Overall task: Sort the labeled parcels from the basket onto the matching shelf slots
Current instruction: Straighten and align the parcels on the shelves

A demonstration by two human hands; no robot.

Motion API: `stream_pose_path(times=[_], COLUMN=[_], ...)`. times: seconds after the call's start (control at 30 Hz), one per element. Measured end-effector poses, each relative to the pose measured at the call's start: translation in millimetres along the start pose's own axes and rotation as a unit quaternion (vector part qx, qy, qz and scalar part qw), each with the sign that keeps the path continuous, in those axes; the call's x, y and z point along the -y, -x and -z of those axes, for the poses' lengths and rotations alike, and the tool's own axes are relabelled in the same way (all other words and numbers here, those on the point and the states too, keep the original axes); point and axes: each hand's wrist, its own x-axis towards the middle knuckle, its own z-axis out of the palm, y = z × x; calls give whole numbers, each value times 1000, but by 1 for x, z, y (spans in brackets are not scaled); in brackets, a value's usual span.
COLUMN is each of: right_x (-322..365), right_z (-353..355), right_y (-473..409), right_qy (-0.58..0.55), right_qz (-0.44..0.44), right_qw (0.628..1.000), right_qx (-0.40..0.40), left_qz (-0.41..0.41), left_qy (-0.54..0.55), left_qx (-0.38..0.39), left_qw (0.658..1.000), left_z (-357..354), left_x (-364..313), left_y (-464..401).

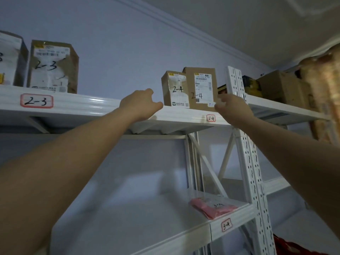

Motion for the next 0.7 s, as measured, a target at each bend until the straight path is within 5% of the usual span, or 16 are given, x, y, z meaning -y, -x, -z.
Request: stream_pose_path(times=[0.23,0.7], right_x=[-43,-110], right_z=[-13,-67], right_y=[-29,-118], right_qy=[-76,-201], right_qz=[-47,-44], right_qw=[995,976], right_qx=[-50,76], left_qz=[50,181], left_qy=[65,117], left_qx=[17,20], left_qw=[997,976], left_z=[-18,-70], left_x=[-26,-86], left_y=[-31,-98])
